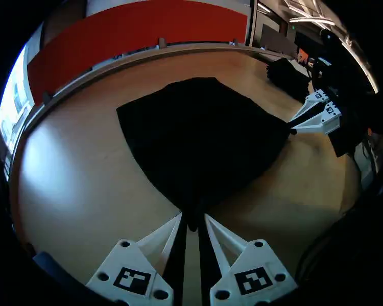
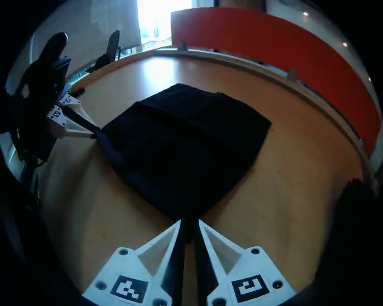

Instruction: Fold towel

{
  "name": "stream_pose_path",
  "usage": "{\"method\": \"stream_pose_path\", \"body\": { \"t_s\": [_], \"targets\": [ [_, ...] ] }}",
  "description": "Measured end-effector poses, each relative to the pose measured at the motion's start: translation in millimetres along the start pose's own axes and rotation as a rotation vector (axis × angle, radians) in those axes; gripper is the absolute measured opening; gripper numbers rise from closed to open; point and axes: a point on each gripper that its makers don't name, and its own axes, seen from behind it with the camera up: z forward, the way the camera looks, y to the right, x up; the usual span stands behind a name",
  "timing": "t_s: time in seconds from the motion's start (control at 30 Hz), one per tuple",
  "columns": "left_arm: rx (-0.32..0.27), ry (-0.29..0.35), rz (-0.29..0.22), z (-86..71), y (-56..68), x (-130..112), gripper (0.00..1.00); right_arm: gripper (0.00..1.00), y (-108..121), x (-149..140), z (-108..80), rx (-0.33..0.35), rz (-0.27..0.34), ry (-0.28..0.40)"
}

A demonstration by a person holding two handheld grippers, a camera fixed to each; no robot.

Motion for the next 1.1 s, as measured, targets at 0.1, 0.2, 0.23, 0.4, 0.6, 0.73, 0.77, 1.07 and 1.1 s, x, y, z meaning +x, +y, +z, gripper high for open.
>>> {"method": "stream_pose_path", "body": {
  "t_s": [0.1,0.2,0.23,0.4,0.6,0.73,0.77,1.07,1.1],
  "targets": [
    [0.004,0.009,-0.004,-3.9,-2.0,6,0.15,0.1,0,6,-4.4,-0.003,-0.007,0.012],
    [0.006,0.02,-0.016,-9.4,-3.0,13,0.15,0.1,0,13,-9.7,-0.009,-0.013,0.028],
    [0.006,0.025,-0.021,-11.7,-3.2,16,0.15,0.1,1,16,-11.7,-0.012,-0.014,0.034],
    [0.012,0.051,-0.046,-26.4,-6.1,32,0.14,0.1,2,34,-23.7,-0.025,-0.012,0.075],
    [0.017,0.082,-0.079,-46.5,-9.6,52,0.14,0.1,4,58,-41.1,-0.035,-0.013,0.126],
    [0.018,0.104,-0.095,-59.7,-10.5,64,0.15,0.1,4,73,-53.7,-0.044,-0.022,0.157],
    [0.018,0.108,-0.098,-62.9,-10.7,67,0.15,0.1,5,77,-56.8,-0.046,-0.023,0.164],
    [0.018,0.141,-0.117,-91.6,-8.8,85,0.14,0.09,7,103,-82.1,-0.064,-0.021,0.21],
    [0.017,0.142,-0.12,-94.6,-8.2,87,0.14,0.09,7,104,-84.7,-0.065,-0.021,0.213]
  ]
}}
